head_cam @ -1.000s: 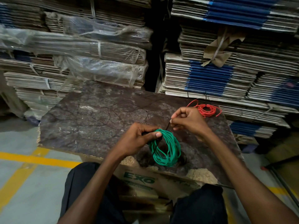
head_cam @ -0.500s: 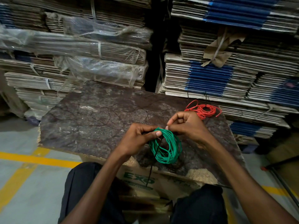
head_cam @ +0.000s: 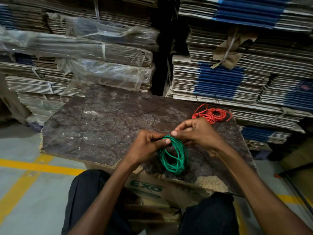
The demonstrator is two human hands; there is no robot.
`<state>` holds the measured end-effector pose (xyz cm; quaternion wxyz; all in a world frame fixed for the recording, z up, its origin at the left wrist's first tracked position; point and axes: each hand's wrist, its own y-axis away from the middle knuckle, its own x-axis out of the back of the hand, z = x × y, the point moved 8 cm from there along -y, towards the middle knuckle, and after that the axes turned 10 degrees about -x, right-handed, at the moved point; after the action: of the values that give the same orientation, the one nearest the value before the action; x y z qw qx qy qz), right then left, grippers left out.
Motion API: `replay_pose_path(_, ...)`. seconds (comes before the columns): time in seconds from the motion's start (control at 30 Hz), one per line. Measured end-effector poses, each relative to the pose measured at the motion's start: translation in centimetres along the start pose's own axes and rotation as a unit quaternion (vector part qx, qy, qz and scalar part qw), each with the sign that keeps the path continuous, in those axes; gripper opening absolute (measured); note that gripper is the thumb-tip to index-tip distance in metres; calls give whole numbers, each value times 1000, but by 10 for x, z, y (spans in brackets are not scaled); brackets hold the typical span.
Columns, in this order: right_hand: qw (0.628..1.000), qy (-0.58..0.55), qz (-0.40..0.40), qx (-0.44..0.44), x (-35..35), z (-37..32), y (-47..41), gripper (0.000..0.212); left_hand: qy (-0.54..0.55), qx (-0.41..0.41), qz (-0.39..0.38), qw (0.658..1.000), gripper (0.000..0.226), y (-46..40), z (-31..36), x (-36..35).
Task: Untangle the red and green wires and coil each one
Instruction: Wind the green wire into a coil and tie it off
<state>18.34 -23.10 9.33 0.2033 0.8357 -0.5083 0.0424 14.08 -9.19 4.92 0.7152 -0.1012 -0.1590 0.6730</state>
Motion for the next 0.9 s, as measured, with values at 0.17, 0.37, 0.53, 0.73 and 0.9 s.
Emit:
replay_pose_path(0.17, 999, -41, -22, -3, 0, 6, 0, 9, 19, 22, -6, 1000, 27, 1, -3, -1)
replay_pose_path(0.37, 996, 33, 56, 62, 4, 7, 3, 20, 44, 25, 17, 999, 23, 2, -6, -2)
replay_pose_path(0.53, 918, 162, 230, 279, -7, -19, 51, 8, 43, 42, 67, 996, 20, 2, -13, 2)
replay_pose_path(0.73, 861, 326, 92, 380, -59, -10, 71, 17, 87, 63, 95, 990, 19, 2, -12, 4)
replay_pose_path(0.9, 839, 365, 67, 399, -67, -9, 70, 18, 119, 86, 106, 983, 14, 5, -10, 0)
